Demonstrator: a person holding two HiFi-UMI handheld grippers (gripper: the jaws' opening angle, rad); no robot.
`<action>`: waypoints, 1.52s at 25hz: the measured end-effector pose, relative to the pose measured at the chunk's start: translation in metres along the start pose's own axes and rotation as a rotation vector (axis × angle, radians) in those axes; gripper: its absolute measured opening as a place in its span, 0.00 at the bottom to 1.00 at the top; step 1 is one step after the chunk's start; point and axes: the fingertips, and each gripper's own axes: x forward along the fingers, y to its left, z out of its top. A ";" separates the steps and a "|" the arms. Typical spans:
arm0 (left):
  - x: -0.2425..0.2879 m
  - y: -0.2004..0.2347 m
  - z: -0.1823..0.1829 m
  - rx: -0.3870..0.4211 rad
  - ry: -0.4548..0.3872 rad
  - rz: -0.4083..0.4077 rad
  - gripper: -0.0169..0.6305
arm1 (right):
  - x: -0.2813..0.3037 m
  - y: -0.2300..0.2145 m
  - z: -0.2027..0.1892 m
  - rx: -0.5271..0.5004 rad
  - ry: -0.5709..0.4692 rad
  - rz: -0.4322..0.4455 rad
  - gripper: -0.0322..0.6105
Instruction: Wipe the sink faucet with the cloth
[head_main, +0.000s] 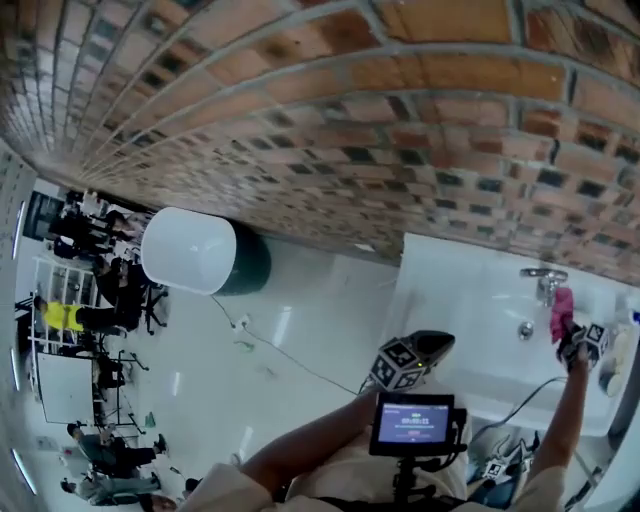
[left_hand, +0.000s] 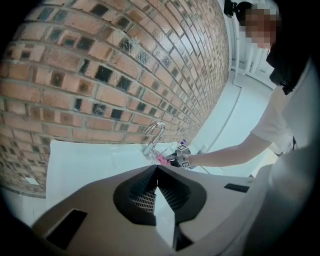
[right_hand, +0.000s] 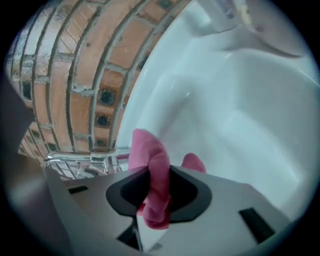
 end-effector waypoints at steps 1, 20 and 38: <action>-0.006 0.004 -0.002 -0.002 -0.004 0.002 0.00 | -0.005 0.007 -0.013 -0.003 -0.017 0.004 0.23; -0.163 0.046 0.005 -0.009 -0.177 -0.175 0.00 | -0.079 0.163 -0.233 -0.071 -0.331 -0.087 0.23; -0.225 0.124 -0.018 0.013 -0.157 -0.277 0.00 | -0.089 0.251 -0.341 -0.093 -0.454 -0.258 0.23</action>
